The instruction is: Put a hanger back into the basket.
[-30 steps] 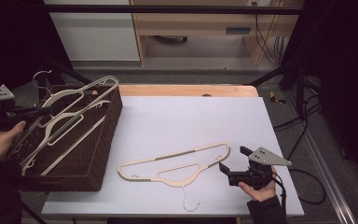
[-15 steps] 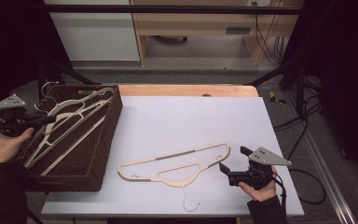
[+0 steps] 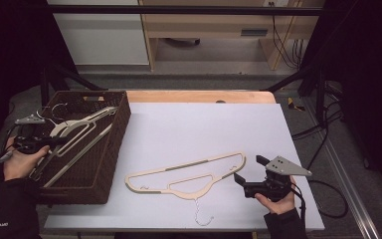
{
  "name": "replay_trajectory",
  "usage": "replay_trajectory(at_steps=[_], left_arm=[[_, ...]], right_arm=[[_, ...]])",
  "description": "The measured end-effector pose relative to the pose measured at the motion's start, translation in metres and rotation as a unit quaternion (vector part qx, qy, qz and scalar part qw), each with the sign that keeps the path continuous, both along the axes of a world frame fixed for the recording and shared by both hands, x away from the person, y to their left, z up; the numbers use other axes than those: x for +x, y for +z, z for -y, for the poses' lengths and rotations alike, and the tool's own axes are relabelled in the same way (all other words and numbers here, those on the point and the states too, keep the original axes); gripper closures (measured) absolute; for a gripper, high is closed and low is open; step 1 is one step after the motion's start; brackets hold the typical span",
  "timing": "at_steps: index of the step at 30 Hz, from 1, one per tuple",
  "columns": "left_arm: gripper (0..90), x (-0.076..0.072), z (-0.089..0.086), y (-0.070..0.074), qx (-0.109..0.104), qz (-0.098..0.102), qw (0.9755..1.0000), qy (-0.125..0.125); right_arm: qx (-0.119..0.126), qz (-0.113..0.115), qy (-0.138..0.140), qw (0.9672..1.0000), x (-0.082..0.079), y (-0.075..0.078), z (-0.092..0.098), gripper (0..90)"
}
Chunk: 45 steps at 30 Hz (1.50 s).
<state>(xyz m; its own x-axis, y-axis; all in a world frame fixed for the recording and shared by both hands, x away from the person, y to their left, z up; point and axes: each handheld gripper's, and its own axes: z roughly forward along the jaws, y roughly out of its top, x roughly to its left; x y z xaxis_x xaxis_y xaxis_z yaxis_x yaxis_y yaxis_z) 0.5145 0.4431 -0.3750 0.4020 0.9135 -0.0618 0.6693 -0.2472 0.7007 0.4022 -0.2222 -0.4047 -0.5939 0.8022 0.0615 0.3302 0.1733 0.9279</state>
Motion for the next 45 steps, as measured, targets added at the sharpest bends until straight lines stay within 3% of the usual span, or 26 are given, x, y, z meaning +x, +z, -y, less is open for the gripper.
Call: replay_trajectory(at_steps=[2, 5, 8, 10, 12, 15, 22, 25, 29, 33, 39, 42, 45], left_arm=[[81.9, -0.003, -0.003, 0.001, -0.004, 0.001, 0.9998, 0.017], [74.8, -0.011, -0.007, 0.009, 0.009, 0.024, 0.9984, 0.050], [68.4, -0.026, -0.005, 0.020, -0.023, 0.072, 0.9957, 0.054], [63.2, -0.037, 0.000, 0.027, -0.039, 0.100, 0.9933, 0.042], [56.5, -0.047, 0.009, 0.033, -0.048, 0.132, 0.9895, 0.034], [48.1, -0.061, 0.026, 0.040, -0.074, 0.174, 0.9818, 0.014], [26.0, -0.083, 0.084, 0.043, -0.104, 0.234, 0.9653, -0.052], [17.8, -0.088, 0.112, 0.040, -0.105, 0.239, 0.9613, -0.089], [9.8, -0.096, 0.148, 0.032, -0.102, 0.228, 0.9587, -0.136], [9.0, -0.100, 0.176, 0.019, -0.116, 0.210, 0.9544, -0.178], [7.7, -0.106, 0.205, -0.005, -0.103, 0.190, 0.9509, -0.221], [6.3, -0.107, 0.213, -0.018, -0.098, 0.180, 0.9525, -0.225], [6.2, -0.106, 0.216, -0.029, -0.093, 0.162, 0.9561, -0.226]], right_arm=[[0.001, 0.001, 0.000, 1.0000, 0.000, 0.002, 0.000, 3.9], [0.004, 0.003, 0.001, 1.0000, 0.000, 0.004, 0.000, 4.0], [0.004, 0.003, 0.002, 1.0000, 0.000, 0.005, -0.001, 4.0], [0.004, 0.005, 0.003, 1.0000, 0.001, 0.005, -0.002, 4.0], [0.007, 0.003, 0.003, 1.0000, 0.002, 0.005, -0.004, 4.1], [0.009, 0.004, 0.005, 0.9999, 0.001, 0.006, -0.007, 4.0], [0.013, 0.002, 0.004, 0.9999, 0.000, 0.008, -0.008, 4.1], [0.018, 0.001, 0.005, 0.9998, 0.000, 0.008, -0.010, 3.7], [0.021, -0.004, 0.003, 0.9998, -0.001, 0.008, -0.012, 3.7], [0.017, -0.009, 0.008, 0.9998, -0.002, 0.006, -0.018, 4.2], [-0.002, -0.019, 0.014, 0.9997, -0.005, 0.002, -0.032, 5.2], [-0.007, -0.023, 0.021, 0.9995, -0.006, 0.000, -0.040, 5.4], [-0.012, -0.027, 0.024, 0.9993, -0.006, -0.004, -0.047, 6.3]])
